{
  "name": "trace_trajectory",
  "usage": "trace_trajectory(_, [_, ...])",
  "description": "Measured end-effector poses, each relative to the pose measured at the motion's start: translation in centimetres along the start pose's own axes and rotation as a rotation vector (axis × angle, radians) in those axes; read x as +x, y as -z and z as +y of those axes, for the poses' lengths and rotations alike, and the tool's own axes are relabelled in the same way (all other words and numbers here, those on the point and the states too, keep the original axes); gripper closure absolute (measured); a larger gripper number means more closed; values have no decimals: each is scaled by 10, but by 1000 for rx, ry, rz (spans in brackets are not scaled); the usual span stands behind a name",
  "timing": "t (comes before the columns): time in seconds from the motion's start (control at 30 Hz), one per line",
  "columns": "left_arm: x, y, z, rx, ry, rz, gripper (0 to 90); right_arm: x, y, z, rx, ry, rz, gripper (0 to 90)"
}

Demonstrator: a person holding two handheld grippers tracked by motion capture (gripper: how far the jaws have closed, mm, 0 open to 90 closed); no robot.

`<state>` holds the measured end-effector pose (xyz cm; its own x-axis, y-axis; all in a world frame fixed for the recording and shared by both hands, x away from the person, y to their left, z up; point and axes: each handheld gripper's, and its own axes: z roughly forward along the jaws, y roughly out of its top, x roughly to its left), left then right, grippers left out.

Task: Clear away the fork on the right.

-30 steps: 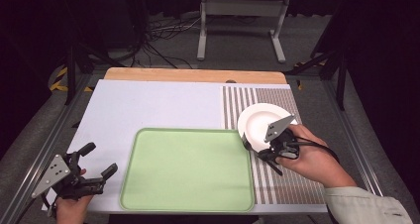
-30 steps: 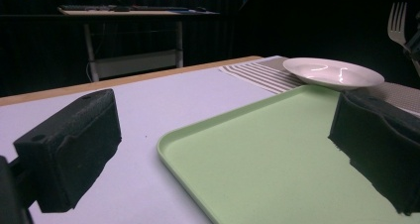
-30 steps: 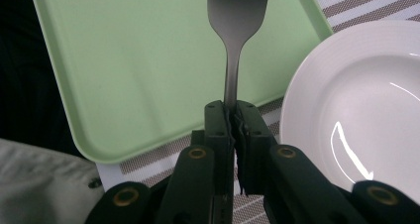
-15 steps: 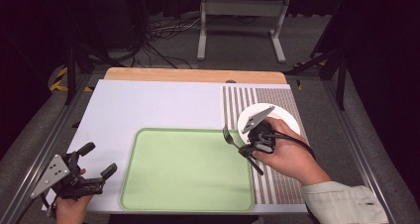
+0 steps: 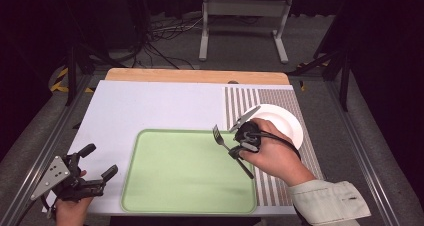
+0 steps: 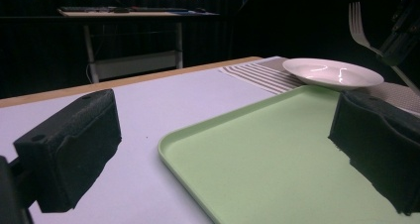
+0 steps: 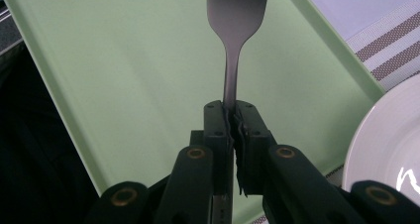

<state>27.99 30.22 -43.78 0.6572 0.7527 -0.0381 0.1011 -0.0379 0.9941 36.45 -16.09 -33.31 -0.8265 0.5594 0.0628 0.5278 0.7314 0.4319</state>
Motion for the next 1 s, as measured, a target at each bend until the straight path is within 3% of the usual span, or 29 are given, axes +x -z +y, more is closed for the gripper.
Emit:
trace_trajectory(0.23, [0, 0, 0, 0, 1, -2, 3, 2, -10, 4, 25, -36, -12, 857])
trace_trajectory(0.47, [-1, 0, 0, 0, -1, -3, 3, 0, -20, 5, 60, -185, -12, 857])
trace_trajectory(1.0, [-1, 0, 0, -2, 1, -5, 3, -3, -43, 1, 128, -297, -5, 856])
